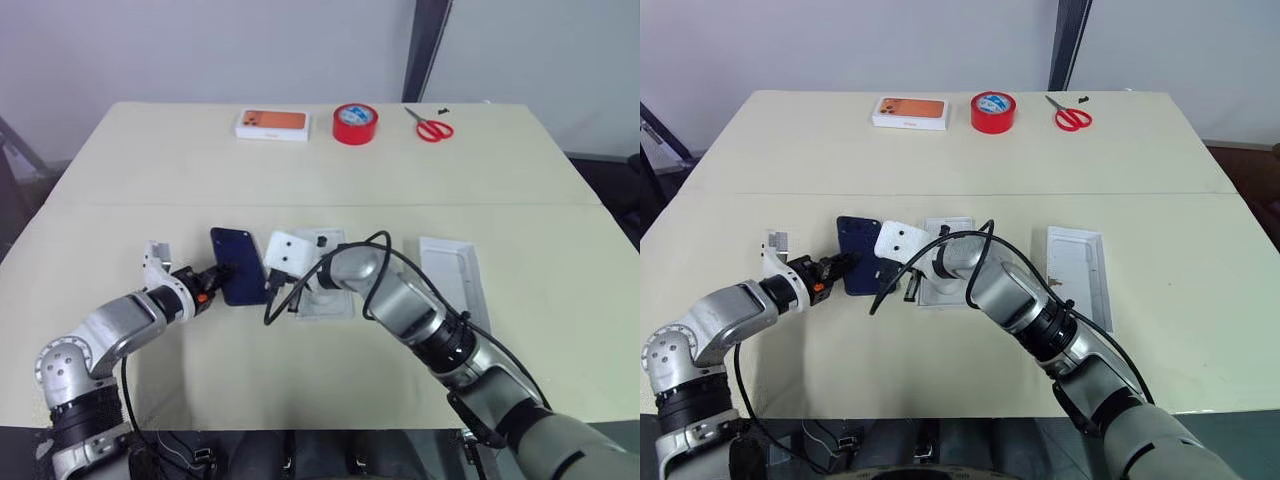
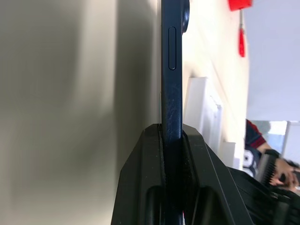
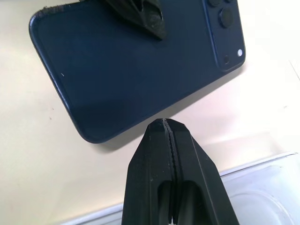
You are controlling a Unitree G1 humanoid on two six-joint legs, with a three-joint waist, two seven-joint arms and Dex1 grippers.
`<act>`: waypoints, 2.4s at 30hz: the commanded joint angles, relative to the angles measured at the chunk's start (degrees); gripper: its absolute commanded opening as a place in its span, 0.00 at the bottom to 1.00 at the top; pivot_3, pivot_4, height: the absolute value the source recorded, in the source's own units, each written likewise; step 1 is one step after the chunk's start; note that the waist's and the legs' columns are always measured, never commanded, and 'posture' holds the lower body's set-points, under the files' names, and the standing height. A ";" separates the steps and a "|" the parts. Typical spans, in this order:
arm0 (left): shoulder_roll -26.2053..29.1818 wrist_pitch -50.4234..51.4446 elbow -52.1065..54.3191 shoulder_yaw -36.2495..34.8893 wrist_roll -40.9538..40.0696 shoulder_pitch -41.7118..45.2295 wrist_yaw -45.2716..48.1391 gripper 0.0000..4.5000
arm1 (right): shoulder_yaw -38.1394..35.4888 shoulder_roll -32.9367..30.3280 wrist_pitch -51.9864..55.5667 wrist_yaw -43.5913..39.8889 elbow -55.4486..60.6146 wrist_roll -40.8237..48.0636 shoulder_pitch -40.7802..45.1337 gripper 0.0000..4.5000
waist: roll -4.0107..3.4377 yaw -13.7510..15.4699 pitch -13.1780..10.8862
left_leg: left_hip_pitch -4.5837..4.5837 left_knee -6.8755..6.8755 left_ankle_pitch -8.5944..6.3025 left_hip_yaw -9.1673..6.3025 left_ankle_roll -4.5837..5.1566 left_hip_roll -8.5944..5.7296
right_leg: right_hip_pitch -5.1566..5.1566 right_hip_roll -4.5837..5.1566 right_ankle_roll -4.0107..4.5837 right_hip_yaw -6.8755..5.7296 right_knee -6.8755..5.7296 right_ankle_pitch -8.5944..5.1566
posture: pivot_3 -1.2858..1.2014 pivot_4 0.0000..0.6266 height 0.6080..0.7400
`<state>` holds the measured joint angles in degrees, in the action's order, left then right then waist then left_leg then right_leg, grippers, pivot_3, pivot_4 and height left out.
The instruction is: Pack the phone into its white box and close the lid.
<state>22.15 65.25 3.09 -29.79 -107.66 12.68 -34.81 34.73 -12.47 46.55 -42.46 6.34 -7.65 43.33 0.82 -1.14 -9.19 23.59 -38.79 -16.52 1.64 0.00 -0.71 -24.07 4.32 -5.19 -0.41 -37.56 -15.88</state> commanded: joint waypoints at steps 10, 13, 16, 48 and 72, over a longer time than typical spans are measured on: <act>1.09 -10.99 15.68 11.14 -5.34 -0.73 4.71 0.02 | -16.98 -14.04 0.80 -9.24 16.39 12.28 -3.08 0.00 | 0.00 0.49 -0.02 | 0.13 -0.02 -0.05 0.00 0.11 -0.04 | 0.09 0.06 0.00 -0.01 0.32 0.00 | 0.52 0.24 0.88; -0.37 -12.84 15.12 17.32 -5.32 0.26 3.63 0.02 | -21.06 -19.72 -1.40 -11.26 15.93 14.25 -6.09 0.00 | 0.00 0.48 -0.02 | 0.13 -0.02 -0.07 0.01 0.15 -0.09 | 0.15 0.09 0.00 0.00 0.39 0.00 | 0.52 0.24 0.88; -1.08 -14.03 13.90 21.79 -4.06 0.87 3.29 0.02 | -22.42 -23.16 -3.43 -11.61 15.17 14.79 -8.12 0.00 | 0.00 0.23 -0.03 | 0.12 -0.03 -0.07 0.01 0.17 -0.08 | 0.15 0.09 0.00 0.00 0.39 0.00 | 0.52 0.24 0.88; 2.03 -9.59 8.60 31.36 7.65 9.22 7.49 0.98 | -21.74 -25.58 -2.31 -6.71 16.61 15.53 -11.36 0.00 | -0.01 0.55 -0.06 | -0.10 -0.16 -0.05 0.01 0.18 0.00 | 0.50 -0.04 -0.02 -0.05 0.45 -0.02 | 0.52 0.24 0.88; 18.74 -9.83 16.74 28.72 31.92 11.14 23.39 0.79 | -20.14 -26.09 -2.17 -4.91 15.16 14.36 -11.91 0.00 | -0.05 0.46 -0.16 | -0.10 -0.12 -0.05 0.02 0.17 0.03 | 0.48 -0.04 0.01 -0.05 0.47 -0.03 | 0.52 0.24 0.88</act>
<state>39.09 56.87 17.05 -1.60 -83.07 24.59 -15.72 14.30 -37.68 44.72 -47.56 20.97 7.39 31.19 0.77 -0.67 -9.36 23.49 -38.91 -16.57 1.67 0.16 -0.69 -23.59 4.28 -5.16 -0.46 -37.07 -15.93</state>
